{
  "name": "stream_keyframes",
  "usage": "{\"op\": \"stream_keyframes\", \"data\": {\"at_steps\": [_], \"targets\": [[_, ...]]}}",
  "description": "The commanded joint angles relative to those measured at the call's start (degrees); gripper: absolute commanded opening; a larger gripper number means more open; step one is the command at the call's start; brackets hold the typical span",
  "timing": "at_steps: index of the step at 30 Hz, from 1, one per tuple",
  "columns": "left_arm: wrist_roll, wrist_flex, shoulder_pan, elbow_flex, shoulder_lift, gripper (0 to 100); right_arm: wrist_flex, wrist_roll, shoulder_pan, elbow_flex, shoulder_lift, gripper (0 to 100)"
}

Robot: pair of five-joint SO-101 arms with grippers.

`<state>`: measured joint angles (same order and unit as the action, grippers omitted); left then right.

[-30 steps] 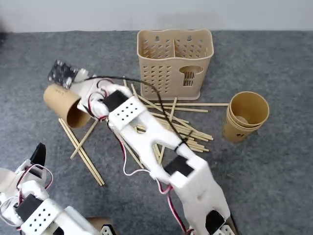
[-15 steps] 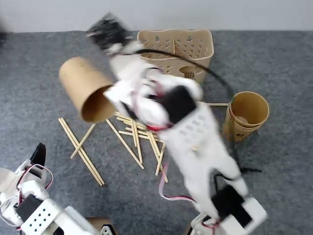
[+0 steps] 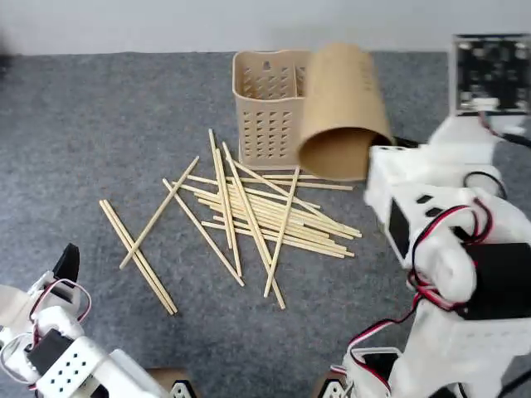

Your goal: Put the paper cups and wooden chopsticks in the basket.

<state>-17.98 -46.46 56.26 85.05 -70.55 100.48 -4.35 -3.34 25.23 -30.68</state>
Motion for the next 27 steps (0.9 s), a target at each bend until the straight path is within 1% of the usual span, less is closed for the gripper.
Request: {"op": "stream_keyframes", "data": {"at_steps": [1, 5, 6, 9, 13, 17, 24, 27], "targets": [[-0.62, 0.79, -1.76, 0.31, -1.05, 47, 2.42, -0.88, 6.37, -6.95, -2.68, 0.8], [-0.53, 0.79, -2.64, 0.57, -1.05, 47, 2.42, -1.41, 10.51, -15.3, -4.35, 0.9], [-0.53, 0.79, -2.64, 0.57, -1.05, 47, 2.33, -2.99, 12.18, -16.7, -4.44, 1.1], [-0.53, 0.79, -2.64, 0.66, -1.05, 47, 2.33, -6.86, 16.92, -18.64, -4.35, 1.2], [-0.53, 0.79, -2.73, 0.66, -1.05, 47, 2.33, -7.12, 20.53, -20.22, -4.26, 1.0], [-0.53, 0.79, -2.73, 0.66, -1.05, 47, 2.15, -10.46, 21.67, -24.62, -4.18, 1.1], [-0.53, 0.62, -2.73, 0.66, -1.05, 47, -5.85, -15.65, 24.4, -33.93, -4.18, 0.8], [-0.53, 0.62, -2.73, 0.66, -1.05, 47, -6.29, -16.35, 24.13, -36.84, -4.18, 1.2]]}}
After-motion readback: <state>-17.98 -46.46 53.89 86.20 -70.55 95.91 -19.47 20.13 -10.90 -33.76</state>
